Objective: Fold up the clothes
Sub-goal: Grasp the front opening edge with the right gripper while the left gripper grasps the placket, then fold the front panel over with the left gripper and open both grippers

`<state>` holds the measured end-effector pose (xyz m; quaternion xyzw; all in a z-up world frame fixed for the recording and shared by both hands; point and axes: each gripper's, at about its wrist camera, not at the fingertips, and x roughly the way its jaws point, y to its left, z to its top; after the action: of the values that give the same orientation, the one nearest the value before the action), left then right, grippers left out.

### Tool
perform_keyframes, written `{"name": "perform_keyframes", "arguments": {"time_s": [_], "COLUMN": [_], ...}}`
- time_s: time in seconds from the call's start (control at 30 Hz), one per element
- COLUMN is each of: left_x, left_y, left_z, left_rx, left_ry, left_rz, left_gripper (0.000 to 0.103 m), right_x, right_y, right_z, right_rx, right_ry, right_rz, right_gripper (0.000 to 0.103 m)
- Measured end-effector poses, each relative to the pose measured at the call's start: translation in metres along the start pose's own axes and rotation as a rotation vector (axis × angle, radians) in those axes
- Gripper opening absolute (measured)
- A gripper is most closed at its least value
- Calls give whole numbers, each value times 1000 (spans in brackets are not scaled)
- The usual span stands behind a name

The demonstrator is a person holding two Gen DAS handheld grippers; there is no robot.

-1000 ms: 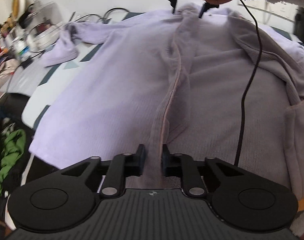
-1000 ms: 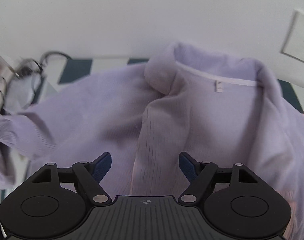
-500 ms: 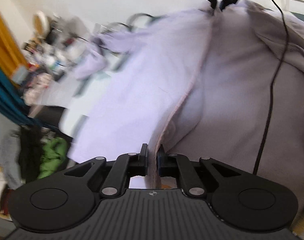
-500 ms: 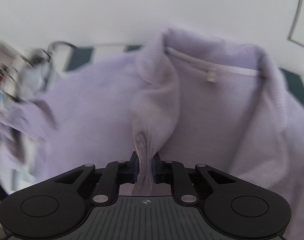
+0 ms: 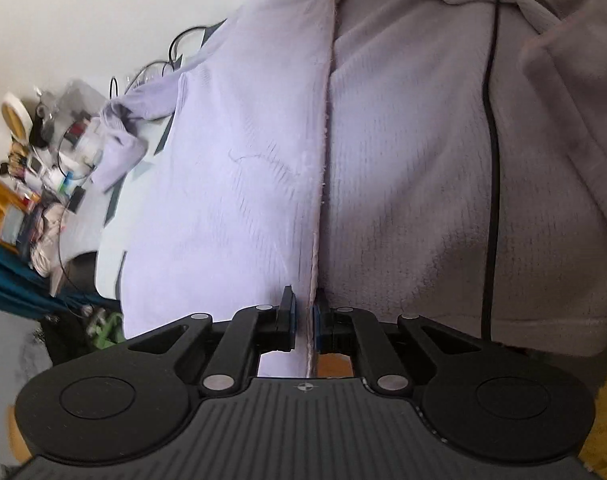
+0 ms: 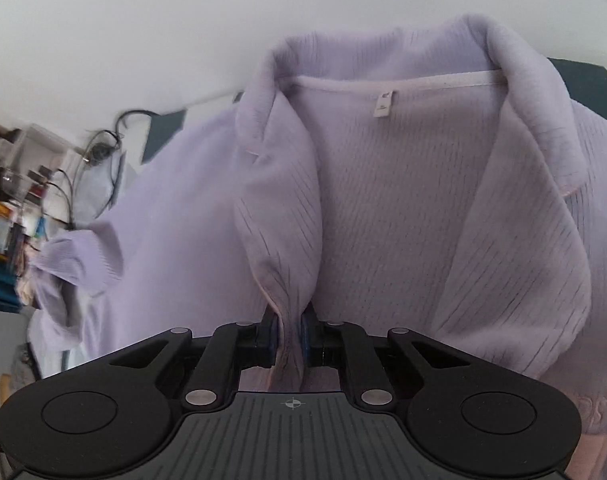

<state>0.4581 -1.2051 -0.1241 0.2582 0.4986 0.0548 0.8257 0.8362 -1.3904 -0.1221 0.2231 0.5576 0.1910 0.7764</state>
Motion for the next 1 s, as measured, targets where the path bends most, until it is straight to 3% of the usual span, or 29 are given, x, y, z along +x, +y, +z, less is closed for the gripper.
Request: {"name": "perform_keyframes", "arguments": {"time_s": [0.13,0.2,0.23,0.27,0.33,0.4,0.5,0.6,0.67,0.73,0.9,1.0], "left_x": [4,4,3,1,-4,-10,-10,-2,2,5,3,-2], "left_y": [11,14,16,20,33,50,72,89,95,97,83,76], "left_z": [3,2,1,-1,-5,-11,-22,-36,-44,-52,-49,-45], "left_rx": [-9,-4,-22,-50,-131,-261,-456,-639,-732,-814,-763,-715], "left_ry": [28,40,39,36,22,22,19,28,40,53,79,64], "left_rz": [-31,-15,2,6,-30,-56,-110,-185,-235,-278,-259,-248], "left_gripper": [18,36,52,62,69,72,76,76,76,76,76,79], "right_x": [-3,-5,-6,-11,-21,-37,-55,-61,-59,-58,-65,-79], "right_y": [8,10,10,10,9,7,2,-1,-7,-12,-20,-25], "right_z": [-4,-6,-6,-6,-5,-10,-22,-35,-41,-45,-51,-54], "right_rx": [-62,-74,-73,-72,-68,-94,-171,-264,-305,-334,-336,-254], "right_ry": [-17,-29,-36,-50,-81,-107,-105,-78,-64,-72,-103,-121], "right_rz": [-16,-34,-44,-48,-52,-57,-82,-153,-204,-242,-274,-169], "right_gripper": [12,18,24,28,38,45,46,58,55,31,32,42]}}
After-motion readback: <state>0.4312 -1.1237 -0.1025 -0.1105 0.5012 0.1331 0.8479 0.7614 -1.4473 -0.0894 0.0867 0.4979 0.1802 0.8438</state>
